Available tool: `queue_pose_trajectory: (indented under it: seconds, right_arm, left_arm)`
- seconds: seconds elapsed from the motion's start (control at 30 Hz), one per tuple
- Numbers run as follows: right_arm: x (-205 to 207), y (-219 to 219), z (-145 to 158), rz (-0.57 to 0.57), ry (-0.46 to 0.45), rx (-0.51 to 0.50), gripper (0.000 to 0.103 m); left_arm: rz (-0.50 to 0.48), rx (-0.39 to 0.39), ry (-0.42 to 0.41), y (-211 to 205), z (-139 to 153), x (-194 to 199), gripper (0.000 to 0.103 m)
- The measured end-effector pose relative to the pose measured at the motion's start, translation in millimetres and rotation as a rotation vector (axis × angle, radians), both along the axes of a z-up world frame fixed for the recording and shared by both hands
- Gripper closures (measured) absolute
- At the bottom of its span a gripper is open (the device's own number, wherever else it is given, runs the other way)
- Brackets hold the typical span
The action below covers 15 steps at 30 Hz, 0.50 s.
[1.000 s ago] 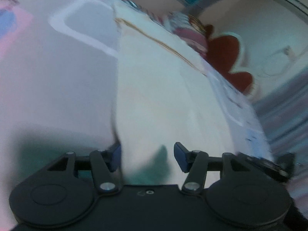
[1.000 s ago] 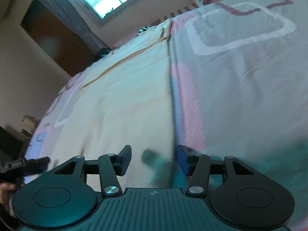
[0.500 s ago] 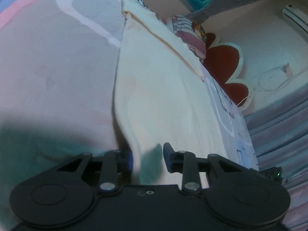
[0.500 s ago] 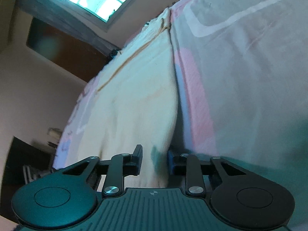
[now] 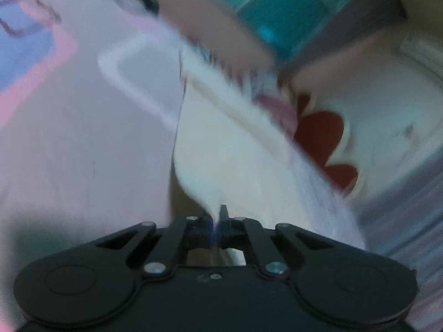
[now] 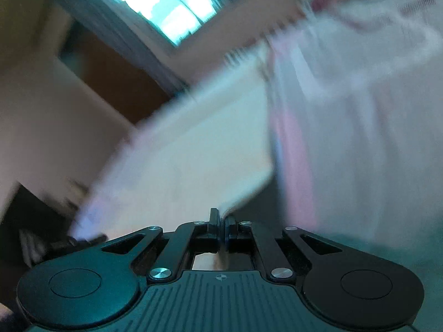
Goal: Fold small clothes
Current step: 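Grasp the hem with both tools and fold it up over the sweater body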
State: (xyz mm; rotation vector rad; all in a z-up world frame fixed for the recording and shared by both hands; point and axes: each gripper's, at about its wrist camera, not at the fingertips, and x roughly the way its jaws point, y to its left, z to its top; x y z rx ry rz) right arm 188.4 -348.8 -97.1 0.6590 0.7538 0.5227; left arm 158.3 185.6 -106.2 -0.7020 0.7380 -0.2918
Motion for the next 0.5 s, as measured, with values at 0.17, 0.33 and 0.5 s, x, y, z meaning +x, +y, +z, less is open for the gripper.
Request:
queue_pose_trajectory:
  seconds: [0.17, 0.33, 0.5]
  right_arm:
    - [17, 8, -12, 0.067, 0.056, -0.099, 0.101]
    - [15, 4, -16, 0.044, 0.083, -0.058, 0.101]
    - [36, 2, 24, -0.021, -0.03, 0.013, 0.101]
  left_arm:
    - [-0.029, 0.074, 0.112, -6, -29, 8, 0.101]
    - [-0.008, 0.034, 0.07, -2, -19, 5, 0.101]
    - [-0.002, -0.028, -0.016, 1, 14, 32, 0.101]
